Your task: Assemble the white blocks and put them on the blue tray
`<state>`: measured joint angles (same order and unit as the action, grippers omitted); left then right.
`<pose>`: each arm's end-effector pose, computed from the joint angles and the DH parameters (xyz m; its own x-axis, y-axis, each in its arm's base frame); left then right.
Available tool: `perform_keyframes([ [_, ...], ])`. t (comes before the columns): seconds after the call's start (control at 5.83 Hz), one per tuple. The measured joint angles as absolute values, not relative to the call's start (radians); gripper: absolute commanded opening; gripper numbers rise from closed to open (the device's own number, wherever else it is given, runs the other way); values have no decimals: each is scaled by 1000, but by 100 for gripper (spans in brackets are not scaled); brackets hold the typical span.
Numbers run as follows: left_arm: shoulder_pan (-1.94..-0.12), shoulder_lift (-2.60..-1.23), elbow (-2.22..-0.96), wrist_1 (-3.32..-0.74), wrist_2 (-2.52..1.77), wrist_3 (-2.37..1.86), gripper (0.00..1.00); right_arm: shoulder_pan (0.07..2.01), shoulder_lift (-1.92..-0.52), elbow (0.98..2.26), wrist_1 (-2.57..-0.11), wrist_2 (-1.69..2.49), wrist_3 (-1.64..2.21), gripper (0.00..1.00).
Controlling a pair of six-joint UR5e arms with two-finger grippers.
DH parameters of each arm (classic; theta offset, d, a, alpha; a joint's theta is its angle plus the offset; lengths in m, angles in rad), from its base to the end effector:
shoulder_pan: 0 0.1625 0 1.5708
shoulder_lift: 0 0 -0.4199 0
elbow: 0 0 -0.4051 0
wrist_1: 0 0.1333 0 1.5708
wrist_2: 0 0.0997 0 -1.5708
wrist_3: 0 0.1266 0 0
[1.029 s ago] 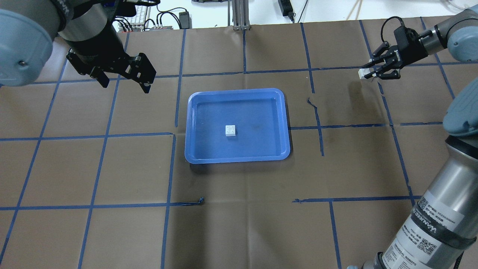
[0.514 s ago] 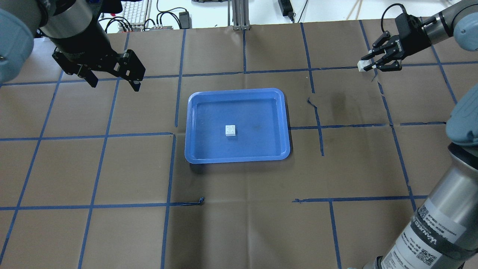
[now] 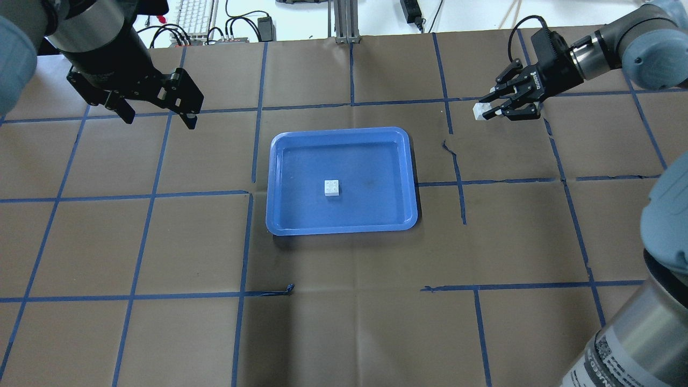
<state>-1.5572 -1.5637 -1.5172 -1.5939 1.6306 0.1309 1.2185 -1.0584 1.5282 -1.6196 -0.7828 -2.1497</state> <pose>-0.1188 -0.5074 0.4844 -0.9913 0.1147 -0.0641 0.1168 0.9927 -0.0295 -0.0051 -0.6604 0.2228 0.0439 -0.9990 0.0119 -0.6427 -0.0373 -0.7652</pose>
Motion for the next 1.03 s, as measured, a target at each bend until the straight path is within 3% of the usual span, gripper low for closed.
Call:
perform_keyframes([
  [0.34,-1557,-1561,-1517,-1592,1631,131,99,1325,-1099,1650,-1761,-749,-2062,37],
  [1.03,-1557,-1560,-1514,-1588,1628,130,99,1555,-1092,1872,-2393,-750,-1551,37],
])
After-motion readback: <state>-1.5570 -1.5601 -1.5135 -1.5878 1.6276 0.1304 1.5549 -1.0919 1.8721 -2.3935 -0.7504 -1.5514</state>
